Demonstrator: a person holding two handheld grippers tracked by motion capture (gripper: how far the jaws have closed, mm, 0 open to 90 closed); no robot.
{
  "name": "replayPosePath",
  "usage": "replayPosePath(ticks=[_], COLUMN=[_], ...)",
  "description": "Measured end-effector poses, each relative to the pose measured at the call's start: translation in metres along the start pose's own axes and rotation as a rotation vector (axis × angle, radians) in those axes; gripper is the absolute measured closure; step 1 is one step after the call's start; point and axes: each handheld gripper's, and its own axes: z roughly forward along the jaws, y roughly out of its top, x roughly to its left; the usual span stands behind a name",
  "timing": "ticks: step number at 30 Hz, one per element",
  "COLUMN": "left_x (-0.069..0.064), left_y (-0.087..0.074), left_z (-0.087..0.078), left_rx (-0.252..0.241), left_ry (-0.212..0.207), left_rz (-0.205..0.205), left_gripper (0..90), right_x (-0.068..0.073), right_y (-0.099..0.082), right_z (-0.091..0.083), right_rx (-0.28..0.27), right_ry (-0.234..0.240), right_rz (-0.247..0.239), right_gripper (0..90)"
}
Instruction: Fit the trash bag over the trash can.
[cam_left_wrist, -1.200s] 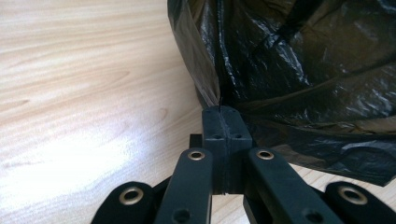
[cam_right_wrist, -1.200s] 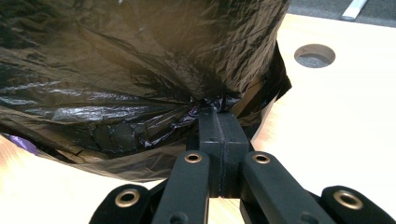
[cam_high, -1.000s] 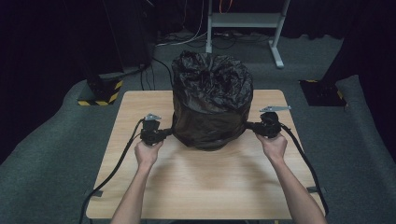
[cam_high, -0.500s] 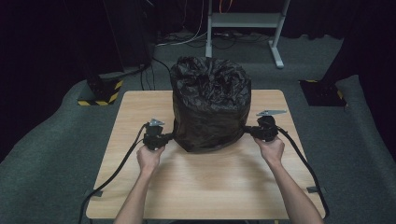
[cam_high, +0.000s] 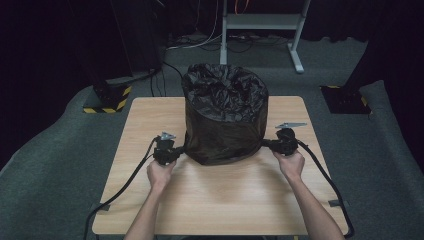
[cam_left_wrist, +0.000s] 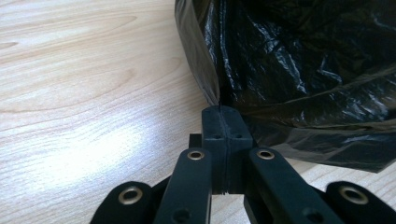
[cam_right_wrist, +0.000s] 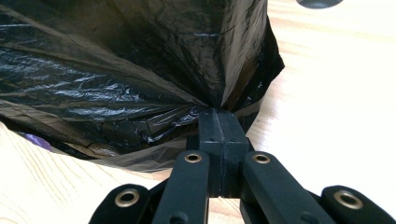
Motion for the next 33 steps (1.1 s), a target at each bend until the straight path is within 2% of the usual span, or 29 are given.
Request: replayPosePath(ticks=[14, 18, 22, 25, 28, 31, 33], left_x=[-0.004, -0.006, -0.008, -0.009, -0.009, -0.006, -0.002], left_y=[-0.006, -0.008, -0.009, -0.010, -0.012, -0.016, -0.019], left_z=[0.009, 0.011, 0.009, 0.006, 0.004, -0.001, -0.005], left_rx=[0.029, 0.024, 0.002, -0.020, -0.047, -0.086, -0.103], left_ry=[0.030, 0.034, 0.035, 0.044, 0.037, 0.014, 0.016], left_rz=[0.029, 0.030, 0.037, 0.040, 0.022, -0.023, -0.039], left_gripper=[88.8, 86.9, 77.2, 65.0, 55.5, 47.3, 42.8], right_x=[-0.003, -0.004, -0.007, -0.008, -0.010, -0.012, -0.015], right_y=[-0.009, -0.011, -0.013, -0.014, -0.015, -0.017, -0.019], right_z=[0.008, 0.009, 0.007, 0.003, -0.002, -0.009, -0.012], right_rx=[0.020, 0.018, 0.009, -0.008, -0.029, -0.051, -0.059], right_ry=[-0.004, -0.006, -0.016, -0.028, -0.045, -0.068, -0.088], right_rz=[0.018, 0.021, 0.031, 0.035, 0.036, 0.042, 0.050], right_gripper=[89.6, 89.4, 81.3, 74.2, 65.8, 57.8, 52.3])
